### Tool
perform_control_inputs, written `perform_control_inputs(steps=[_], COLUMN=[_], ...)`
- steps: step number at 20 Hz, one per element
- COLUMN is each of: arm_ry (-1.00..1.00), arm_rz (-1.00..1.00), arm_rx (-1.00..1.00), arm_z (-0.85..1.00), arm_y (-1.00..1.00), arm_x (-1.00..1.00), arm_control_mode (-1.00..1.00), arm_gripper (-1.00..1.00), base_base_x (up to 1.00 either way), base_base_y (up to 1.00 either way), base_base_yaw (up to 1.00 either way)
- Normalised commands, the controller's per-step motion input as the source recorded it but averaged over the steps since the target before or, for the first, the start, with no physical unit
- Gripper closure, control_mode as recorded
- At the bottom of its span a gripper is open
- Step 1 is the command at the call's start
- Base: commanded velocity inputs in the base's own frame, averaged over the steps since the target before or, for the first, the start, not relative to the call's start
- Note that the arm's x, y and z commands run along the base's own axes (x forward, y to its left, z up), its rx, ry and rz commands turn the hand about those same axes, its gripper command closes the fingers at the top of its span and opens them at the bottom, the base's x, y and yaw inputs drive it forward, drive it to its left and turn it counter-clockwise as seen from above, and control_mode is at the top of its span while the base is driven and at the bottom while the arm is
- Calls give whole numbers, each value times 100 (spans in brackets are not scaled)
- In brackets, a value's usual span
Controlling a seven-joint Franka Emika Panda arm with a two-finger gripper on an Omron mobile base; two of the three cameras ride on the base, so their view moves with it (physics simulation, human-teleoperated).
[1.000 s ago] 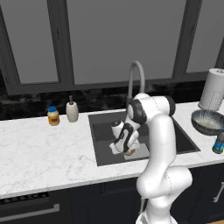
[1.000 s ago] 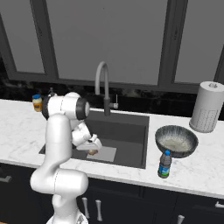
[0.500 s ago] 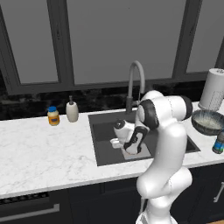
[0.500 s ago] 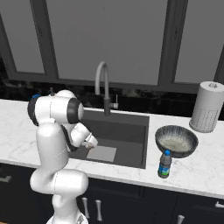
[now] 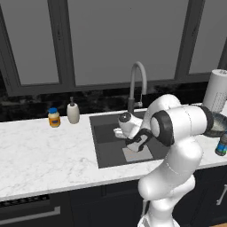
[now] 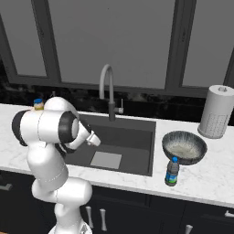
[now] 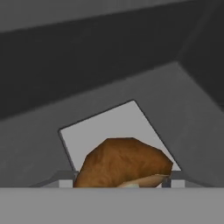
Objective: Pick the mushroom from the sink and place it in the bowl. Then pick the bowl and place it in the microwave. Then close the microwave door and press the start button.
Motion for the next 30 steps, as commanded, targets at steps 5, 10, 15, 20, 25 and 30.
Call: perform_control_inputs(steps=[5,10,15,20,25,30], arm_ry=[0,0,0,-9,-9,-1], arm_rz=[-18,-9,-1,0,0,0], arm_rx=[12,1,2,13,19,20], arm_z=[100,80,45,13,39,48], arm_y=[0,4,-6,-73,-100,-100], arm_x=[9,-49,-97,-100,-56,-2], arm_control_mode=[-100,-100,-100,-100,-100,-100], arm_gripper=[100,100,100,100,100,100], base_base_x=[0,0,0,0,0,0], base_base_y=[0,0,0,0,0,0], base_base_yaw=[0,0,0,0,0,0])
